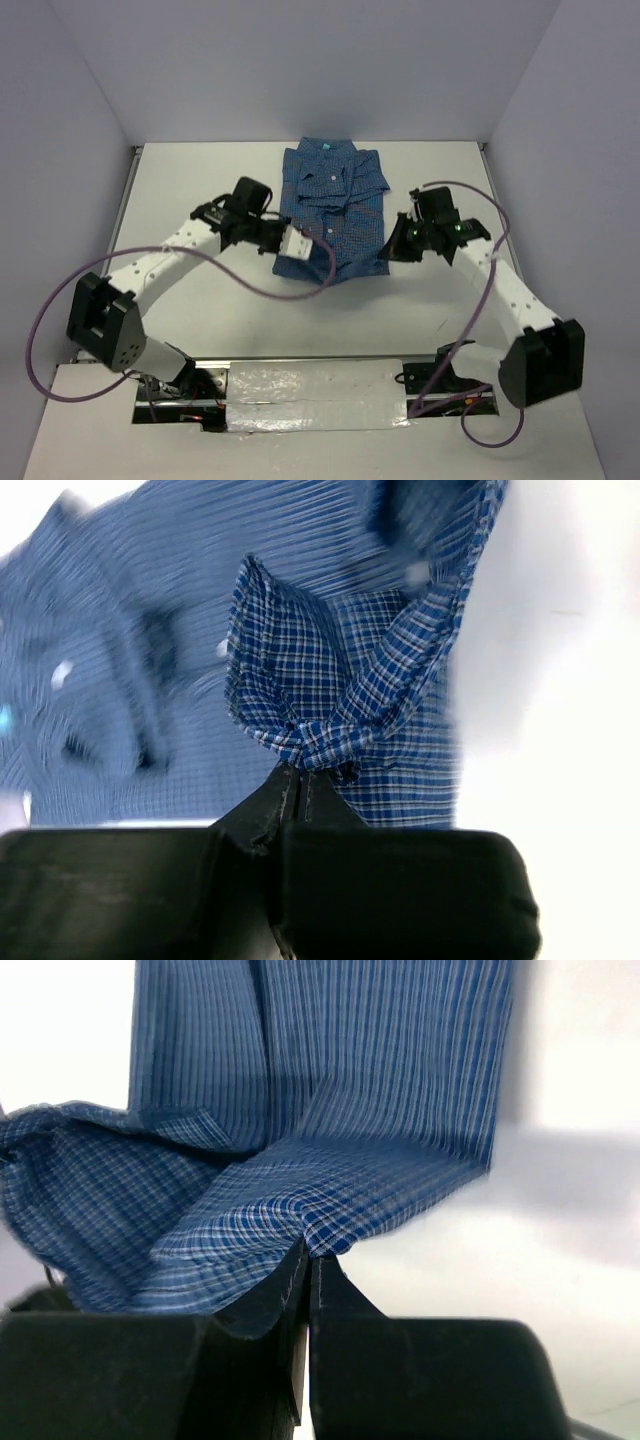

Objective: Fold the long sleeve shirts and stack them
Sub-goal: Fold the shirt

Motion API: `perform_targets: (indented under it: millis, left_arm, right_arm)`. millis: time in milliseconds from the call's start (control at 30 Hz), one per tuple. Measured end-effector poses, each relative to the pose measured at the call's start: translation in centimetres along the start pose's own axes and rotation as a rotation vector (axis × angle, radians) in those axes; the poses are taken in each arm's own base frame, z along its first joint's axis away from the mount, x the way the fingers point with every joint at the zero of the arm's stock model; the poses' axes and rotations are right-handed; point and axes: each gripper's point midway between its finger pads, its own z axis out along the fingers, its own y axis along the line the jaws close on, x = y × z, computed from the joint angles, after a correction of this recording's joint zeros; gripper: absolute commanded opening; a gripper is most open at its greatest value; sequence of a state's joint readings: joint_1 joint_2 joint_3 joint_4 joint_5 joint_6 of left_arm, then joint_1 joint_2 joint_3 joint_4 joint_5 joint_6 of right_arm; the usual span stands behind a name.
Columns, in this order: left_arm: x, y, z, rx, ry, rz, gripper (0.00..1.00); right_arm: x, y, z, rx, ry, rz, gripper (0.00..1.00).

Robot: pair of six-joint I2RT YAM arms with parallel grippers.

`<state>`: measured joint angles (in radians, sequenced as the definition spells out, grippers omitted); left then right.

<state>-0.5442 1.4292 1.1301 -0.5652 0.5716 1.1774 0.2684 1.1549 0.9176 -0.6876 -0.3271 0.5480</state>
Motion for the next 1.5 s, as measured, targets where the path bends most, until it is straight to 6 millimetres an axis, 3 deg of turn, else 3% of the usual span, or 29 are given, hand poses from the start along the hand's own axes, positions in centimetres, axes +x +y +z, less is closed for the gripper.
perform_targets:
  millis: [200,333,567,700,867,1067,1167,1233,1333,1367,1500]
  left_arm:
    - [4.3,9.6,-0.5,-0.118,0.035,-0.255,0.0]
    - [6.9,11.7,1.1,-0.133,0.058,-0.365,0.0]
    - [10.5,11.5,2.3,-0.148,0.1,-0.527,0.0]
    - [11.3,13.2,1.9,-0.229,0.083,-0.57,0.0]
    - [12.1,15.5,2.7,-0.308,0.047,-0.591,0.0]
    - [13.9,16.3,4.4,-0.344,0.046,-0.621,0.02]
    - [14.8,17.0,5.0,-0.382,0.052,-0.64,0.05]
    - [15.8,17.3,5.5,-0.408,0.065,-0.662,0.11]
    - [17.2,17.6,6.2,-0.446,0.079,-0.699,0.31]
    - [17.5,17.8,6.4,-0.454,0.081,-0.707,0.39]
    - [19.0,19.3,6.7,-0.523,0.099,-0.752,0.52]
  right_arm:
    - [-9.6,0.5,2.7,0.036,-0.049,-0.016,0.0]
    - [-13.4,0.0,4.8,0.05,-0.052,-0.026,0.0]
    - [-16.4,-1.4,8.6,0.059,-0.004,-0.01,0.0]
    - [-17.0,-2.1,10.6,0.068,0.023,0.004,0.0]
    - [-17.7,-2.4,11.7,0.066,0.029,0.01,0.0]
    - [-18.6,-2.6,12.2,0.066,0.02,0.023,0.0]
    - [-19.4,-2.9,12.6,0.068,0.006,0.046,0.05]
    - [-19.9,-3.3,13.0,0.069,-0.002,0.07,0.1]
    - [-21.0,-4.0,13.8,0.072,-0.015,0.108,0.35]
    - [-21.5,-4.2,14.3,0.073,-0.02,0.121,0.37]
    - [-24.3,-5.0,15.7,0.07,-0.052,0.153,0.43]
